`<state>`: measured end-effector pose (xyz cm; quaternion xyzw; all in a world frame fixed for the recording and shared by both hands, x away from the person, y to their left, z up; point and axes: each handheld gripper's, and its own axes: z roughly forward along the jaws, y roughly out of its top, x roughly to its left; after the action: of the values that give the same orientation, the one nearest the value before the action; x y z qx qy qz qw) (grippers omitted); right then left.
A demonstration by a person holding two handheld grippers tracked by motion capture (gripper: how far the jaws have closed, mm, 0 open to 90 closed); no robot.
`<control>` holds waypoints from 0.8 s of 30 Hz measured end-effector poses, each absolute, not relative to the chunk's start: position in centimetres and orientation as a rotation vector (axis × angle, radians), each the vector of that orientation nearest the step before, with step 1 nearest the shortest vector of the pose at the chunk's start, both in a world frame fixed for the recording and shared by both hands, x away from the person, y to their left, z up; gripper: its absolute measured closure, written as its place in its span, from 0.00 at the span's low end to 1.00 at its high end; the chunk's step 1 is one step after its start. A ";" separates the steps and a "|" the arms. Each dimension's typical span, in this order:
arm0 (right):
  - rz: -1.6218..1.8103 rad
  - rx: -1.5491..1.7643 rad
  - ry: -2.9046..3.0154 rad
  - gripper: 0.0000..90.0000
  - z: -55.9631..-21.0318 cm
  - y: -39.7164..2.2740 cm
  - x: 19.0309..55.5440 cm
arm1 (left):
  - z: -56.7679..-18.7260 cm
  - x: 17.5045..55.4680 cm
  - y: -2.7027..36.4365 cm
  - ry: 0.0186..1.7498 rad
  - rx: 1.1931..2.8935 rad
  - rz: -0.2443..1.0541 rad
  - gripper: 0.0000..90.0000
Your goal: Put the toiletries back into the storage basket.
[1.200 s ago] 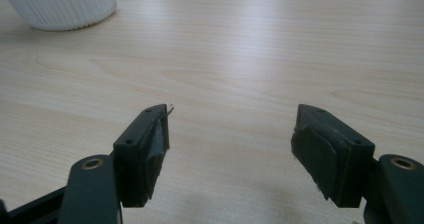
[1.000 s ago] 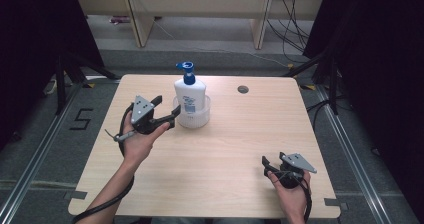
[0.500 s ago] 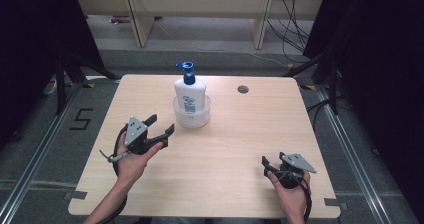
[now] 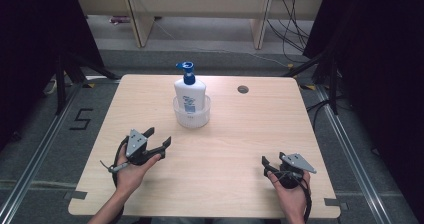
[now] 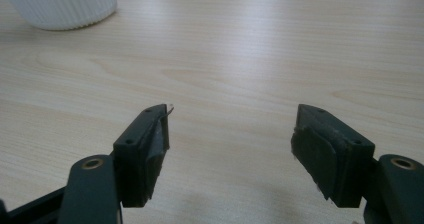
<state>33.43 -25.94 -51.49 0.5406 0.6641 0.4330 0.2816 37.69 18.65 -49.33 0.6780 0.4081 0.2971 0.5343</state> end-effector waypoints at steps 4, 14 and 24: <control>1.156 1.459 1.778 0.35 -51.5 -25.9 33.4 | -50.7 37.7 19.1 0.994 1.636 0.719 0.30; 1.151 1.420 1.792 0.35 -51.5 -26.0 33.6 | -51.6 37.5 19.6 1.020 1.620 0.740 0.30; 1.143 1.454 1.790 0.35 -51.4 -26.0 33.4 | -52.2 37.3 20.1 1.027 1.604 0.749 0.30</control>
<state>33.38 -25.99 -51.42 0.5424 0.6677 0.4262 0.2800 37.30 20.12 -52.23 0.6691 0.4286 0.3123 0.5207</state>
